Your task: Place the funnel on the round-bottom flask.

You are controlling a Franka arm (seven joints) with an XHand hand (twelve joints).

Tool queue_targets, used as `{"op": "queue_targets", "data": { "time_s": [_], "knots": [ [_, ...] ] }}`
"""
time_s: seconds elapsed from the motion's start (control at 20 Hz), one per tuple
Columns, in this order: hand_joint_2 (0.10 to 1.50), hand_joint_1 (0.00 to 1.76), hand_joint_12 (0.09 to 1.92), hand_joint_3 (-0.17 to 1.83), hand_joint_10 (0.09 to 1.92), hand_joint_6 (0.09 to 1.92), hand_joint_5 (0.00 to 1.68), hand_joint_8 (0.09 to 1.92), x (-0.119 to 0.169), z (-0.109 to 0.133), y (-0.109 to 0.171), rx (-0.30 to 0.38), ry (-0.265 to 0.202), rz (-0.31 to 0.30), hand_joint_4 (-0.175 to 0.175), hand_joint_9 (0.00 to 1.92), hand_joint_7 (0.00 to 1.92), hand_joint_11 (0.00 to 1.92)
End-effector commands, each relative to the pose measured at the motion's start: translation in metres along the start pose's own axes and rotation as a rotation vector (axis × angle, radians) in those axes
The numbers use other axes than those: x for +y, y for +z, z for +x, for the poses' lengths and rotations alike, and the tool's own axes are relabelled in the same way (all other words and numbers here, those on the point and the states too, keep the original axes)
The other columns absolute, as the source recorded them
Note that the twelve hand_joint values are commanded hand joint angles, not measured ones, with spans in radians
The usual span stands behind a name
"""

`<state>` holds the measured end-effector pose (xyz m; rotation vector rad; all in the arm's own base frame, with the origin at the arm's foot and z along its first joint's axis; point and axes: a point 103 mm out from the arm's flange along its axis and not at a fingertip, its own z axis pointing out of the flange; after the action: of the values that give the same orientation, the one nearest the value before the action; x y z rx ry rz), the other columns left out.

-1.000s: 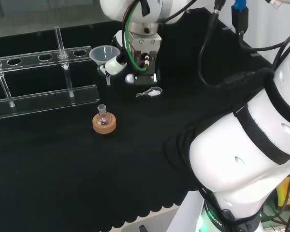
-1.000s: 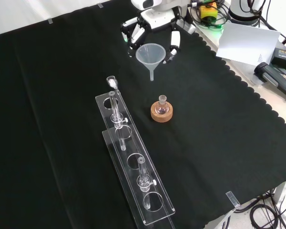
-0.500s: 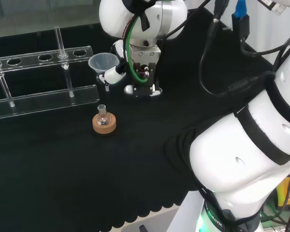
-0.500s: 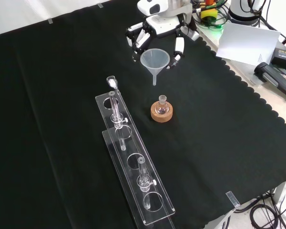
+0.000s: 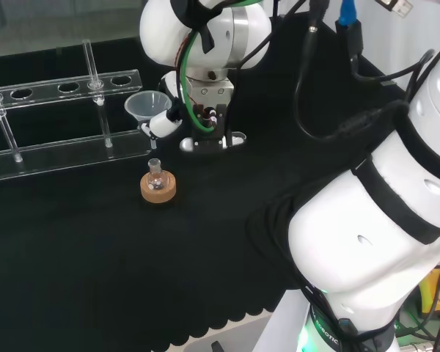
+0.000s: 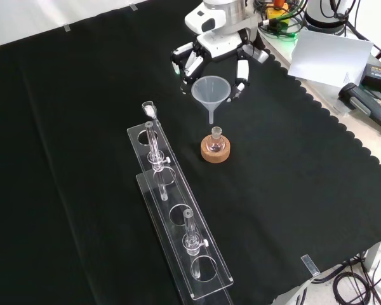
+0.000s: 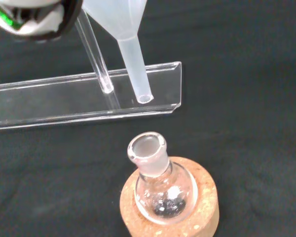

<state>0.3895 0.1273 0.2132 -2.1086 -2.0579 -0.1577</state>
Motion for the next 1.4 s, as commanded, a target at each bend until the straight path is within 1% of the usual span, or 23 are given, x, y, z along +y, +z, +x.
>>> {"op": "queue_targets", "data": {
  "time_s": [0.05, 0.7, 1.15, 1.4],
  "knots": [
    [0.56, 0.85, 1.53, 0.90, 0.49, 0.66, 0.68, 0.86, -0.0011, 0.0064, 0.0060, 0.012, -0.006, 0.032, -0.069, 0.87, 1.08, 0.00],
    [0.57, 0.85, 1.52, 0.90, 0.48, 0.67, 0.69, 0.86, -0.0043, 0.0096, 0.0051, 0.020, 0.003, 0.040, -0.069, 0.88, 1.08, 0.00],
    [0.57, 0.85, 1.52, 0.90, 0.48, 0.67, 0.70, 0.86, -0.0081, 0.0049, 0.0100, 0.022, 0.018, 0.052, -0.069, 0.88, 1.08, 0.00],
    [0.57, 0.85, 1.52, 0.90, 0.48, 0.67, 0.70, 0.86, -0.0058, 0.0052, 0.0122, 0.008, 0.015, 0.047, -0.069, 0.88, 1.08, 0.00]
  ]
}}
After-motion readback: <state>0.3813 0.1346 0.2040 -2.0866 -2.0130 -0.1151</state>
